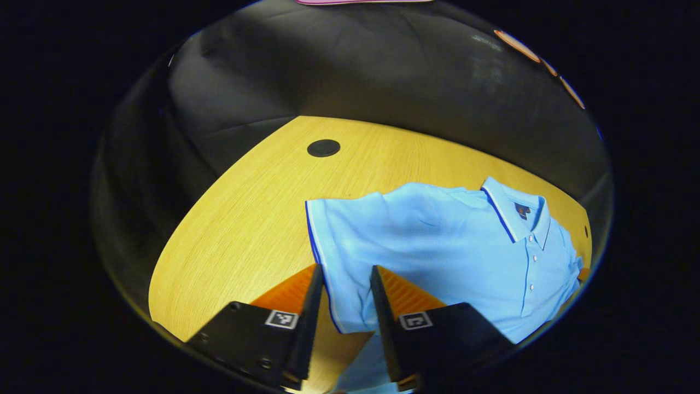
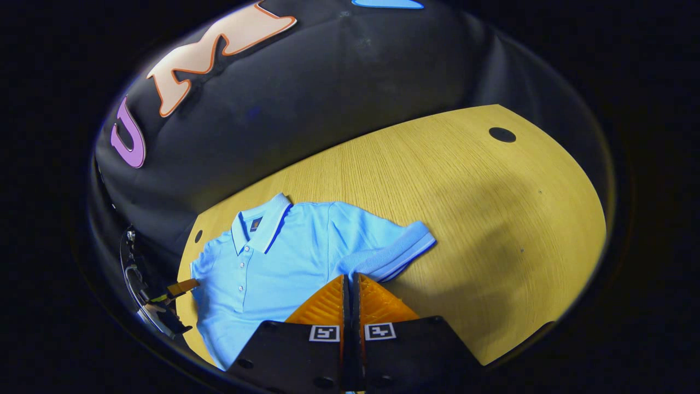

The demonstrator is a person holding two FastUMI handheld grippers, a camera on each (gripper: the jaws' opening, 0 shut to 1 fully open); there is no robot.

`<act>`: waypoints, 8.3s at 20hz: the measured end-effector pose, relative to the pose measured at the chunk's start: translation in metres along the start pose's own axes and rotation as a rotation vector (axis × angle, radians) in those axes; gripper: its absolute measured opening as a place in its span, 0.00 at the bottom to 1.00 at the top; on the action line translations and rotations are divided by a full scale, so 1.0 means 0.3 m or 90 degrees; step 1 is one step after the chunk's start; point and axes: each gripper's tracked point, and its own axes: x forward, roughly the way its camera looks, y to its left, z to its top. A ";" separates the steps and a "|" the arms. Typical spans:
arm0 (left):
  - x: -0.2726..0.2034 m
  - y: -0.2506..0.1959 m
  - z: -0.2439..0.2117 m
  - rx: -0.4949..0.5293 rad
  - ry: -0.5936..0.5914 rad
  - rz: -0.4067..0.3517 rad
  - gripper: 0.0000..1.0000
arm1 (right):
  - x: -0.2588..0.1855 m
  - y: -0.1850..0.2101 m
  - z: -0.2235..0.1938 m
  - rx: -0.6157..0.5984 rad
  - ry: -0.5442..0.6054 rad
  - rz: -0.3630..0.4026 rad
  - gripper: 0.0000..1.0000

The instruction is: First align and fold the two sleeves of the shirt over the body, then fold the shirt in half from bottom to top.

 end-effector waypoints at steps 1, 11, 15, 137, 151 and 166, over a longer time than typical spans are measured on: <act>0.001 -0.012 0.004 0.012 -0.002 0.000 0.32 | -0.004 0.007 0.011 0.004 -0.006 0.007 0.05; -0.001 -0.019 0.003 0.045 0.005 0.010 0.00 | -0.053 0.388 0.110 -0.014 -0.077 0.149 0.02; -0.004 -0.018 0.004 0.044 0.003 -0.001 0.00 | -0.009 0.529 0.013 -0.075 -0.039 0.173 0.02; -0.316 -0.377 0.279 -0.010 -0.168 -0.228 0.00 | -0.092 0.372 0.239 -0.019 -0.163 0.133 0.02; -0.607 -0.240 0.401 0.046 -0.371 -0.109 0.96 | -0.413 0.405 0.305 -0.213 -0.378 0.081 0.98; -1.565 -0.110 0.073 0.107 -0.555 -0.165 0.94 | -1.426 0.536 -0.113 -0.252 -0.542 0.074 0.97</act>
